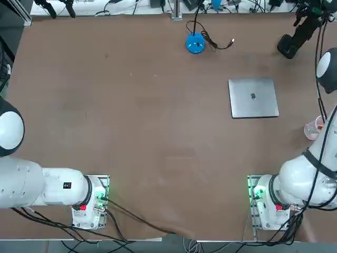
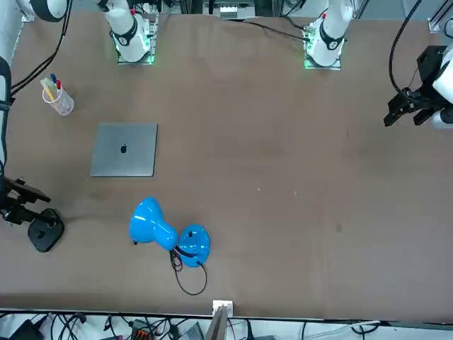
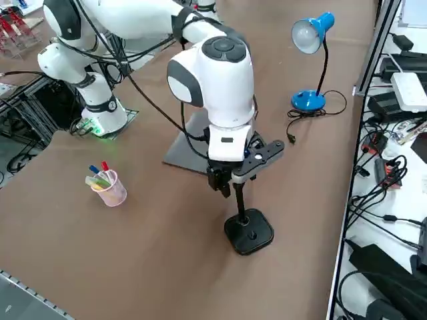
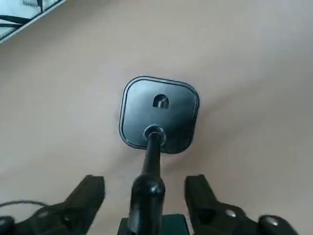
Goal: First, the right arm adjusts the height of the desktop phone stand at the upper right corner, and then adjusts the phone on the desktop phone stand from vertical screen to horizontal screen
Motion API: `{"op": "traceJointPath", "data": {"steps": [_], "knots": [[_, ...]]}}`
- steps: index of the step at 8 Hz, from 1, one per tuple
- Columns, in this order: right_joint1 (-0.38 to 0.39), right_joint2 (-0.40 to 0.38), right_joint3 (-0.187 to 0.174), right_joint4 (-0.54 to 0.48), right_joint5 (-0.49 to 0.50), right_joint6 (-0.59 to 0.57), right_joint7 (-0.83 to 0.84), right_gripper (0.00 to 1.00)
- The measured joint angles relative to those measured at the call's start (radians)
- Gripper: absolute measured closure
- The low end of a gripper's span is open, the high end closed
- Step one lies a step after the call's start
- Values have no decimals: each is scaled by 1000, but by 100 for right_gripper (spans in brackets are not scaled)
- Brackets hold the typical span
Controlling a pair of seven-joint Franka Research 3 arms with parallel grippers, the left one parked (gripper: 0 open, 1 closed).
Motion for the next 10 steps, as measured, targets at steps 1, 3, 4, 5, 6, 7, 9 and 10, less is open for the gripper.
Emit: {"op": "traceJointPath", "data": {"steps": [1,3,4,5,6,7,9,10], "knots": [[2,-5,0,2,-23,-4,-7,0],[2,-22,0,33,-58,-65,-79,0],[2,-31,0,76,-59,-122,-114,0],[4,-43,1,106,-59,-164,-142,0],[11,-49,4,120,-59,-179,-183,0],[27,-49,7,130,-59,-180,-229,0],[83,-48,10,155,-80,-180,-282,0],[128,-48,12,162,-121,-180,-286,0]]}}
